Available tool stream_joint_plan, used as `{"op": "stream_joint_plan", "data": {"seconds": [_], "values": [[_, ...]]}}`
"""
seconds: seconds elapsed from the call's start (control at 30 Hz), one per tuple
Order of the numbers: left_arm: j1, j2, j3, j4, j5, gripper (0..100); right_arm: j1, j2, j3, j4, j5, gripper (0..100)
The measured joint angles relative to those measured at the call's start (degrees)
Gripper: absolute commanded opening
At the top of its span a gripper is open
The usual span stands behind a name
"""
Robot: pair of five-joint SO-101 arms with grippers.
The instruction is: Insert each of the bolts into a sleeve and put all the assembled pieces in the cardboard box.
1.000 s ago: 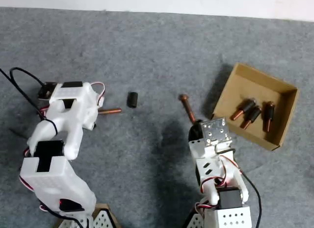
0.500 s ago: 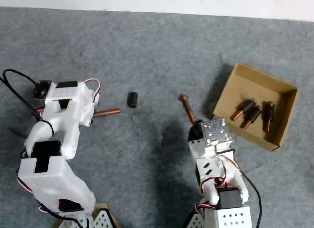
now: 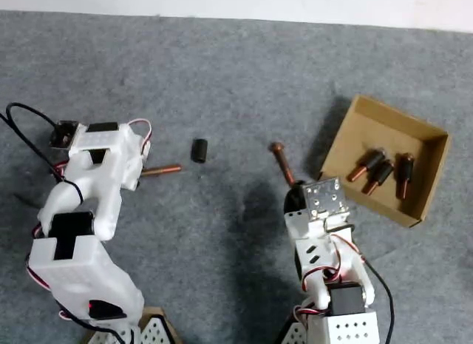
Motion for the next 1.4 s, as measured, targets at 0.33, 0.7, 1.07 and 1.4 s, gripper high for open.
{"op": "stream_joint_plan", "data": {"seconds": [0.33,0.7,1.07,1.4], "values": [[0.79,0.26,-5.45,10.11,-0.18,5,0.0,0.0,0.0,0.0,0.0,0.6],[3.25,0.26,-5.45,10.37,-0.18,0,0.0,0.0,0.0,0.0,0.0,0.6],[3.25,0.26,-12.92,10.64,-9.85,0,0.0,0.0,0.0,0.0,0.0,0.6],[10.9,0.35,-20.48,10.73,-26.64,0,-10.11,0.0,0.0,0.0,7.74,0.5]]}}
